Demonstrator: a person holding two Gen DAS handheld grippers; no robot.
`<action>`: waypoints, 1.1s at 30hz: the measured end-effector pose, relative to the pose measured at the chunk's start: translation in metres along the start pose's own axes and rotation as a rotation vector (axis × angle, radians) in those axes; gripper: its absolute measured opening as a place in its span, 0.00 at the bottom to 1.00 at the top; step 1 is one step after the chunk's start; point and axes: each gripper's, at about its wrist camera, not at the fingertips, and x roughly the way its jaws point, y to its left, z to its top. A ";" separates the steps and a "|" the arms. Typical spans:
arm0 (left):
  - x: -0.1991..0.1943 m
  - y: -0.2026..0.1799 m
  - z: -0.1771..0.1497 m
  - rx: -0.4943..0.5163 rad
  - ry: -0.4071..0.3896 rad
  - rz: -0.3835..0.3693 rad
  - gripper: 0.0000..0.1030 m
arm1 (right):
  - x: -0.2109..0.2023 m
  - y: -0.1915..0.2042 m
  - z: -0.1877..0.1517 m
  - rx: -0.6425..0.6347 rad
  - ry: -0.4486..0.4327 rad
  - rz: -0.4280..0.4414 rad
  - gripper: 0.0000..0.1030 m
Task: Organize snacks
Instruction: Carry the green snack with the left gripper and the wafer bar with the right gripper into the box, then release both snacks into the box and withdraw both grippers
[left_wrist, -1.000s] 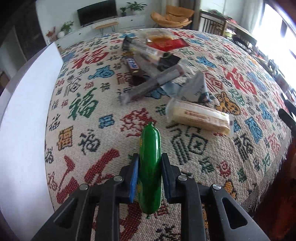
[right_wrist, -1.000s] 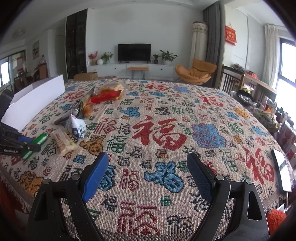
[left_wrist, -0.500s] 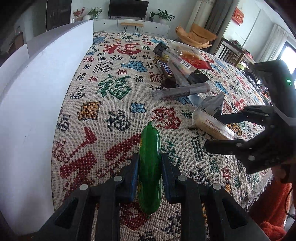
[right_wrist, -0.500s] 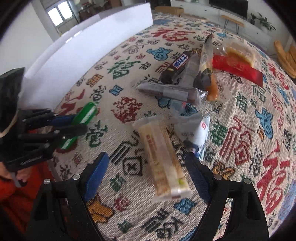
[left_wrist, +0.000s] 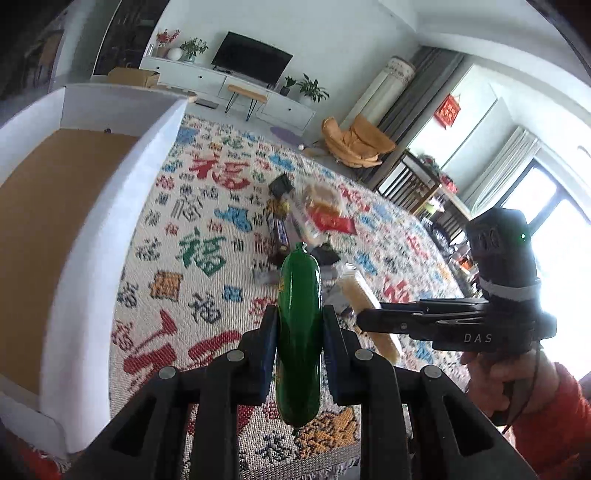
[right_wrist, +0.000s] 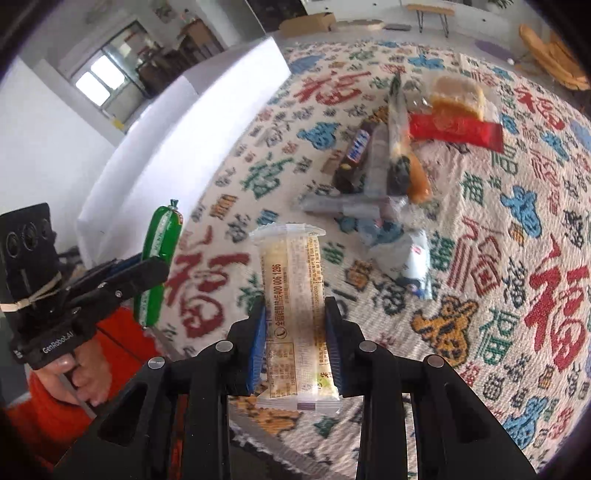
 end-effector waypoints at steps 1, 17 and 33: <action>-0.016 0.002 0.010 0.002 -0.032 0.014 0.22 | -0.006 0.012 0.008 -0.009 -0.027 0.027 0.30; -0.093 0.129 0.067 -0.075 -0.099 0.621 0.79 | 0.023 0.198 0.119 -0.156 -0.219 0.270 0.68; 0.031 0.045 0.062 0.233 -0.057 0.659 0.83 | -0.022 -0.119 -0.046 0.120 -0.323 -0.578 0.72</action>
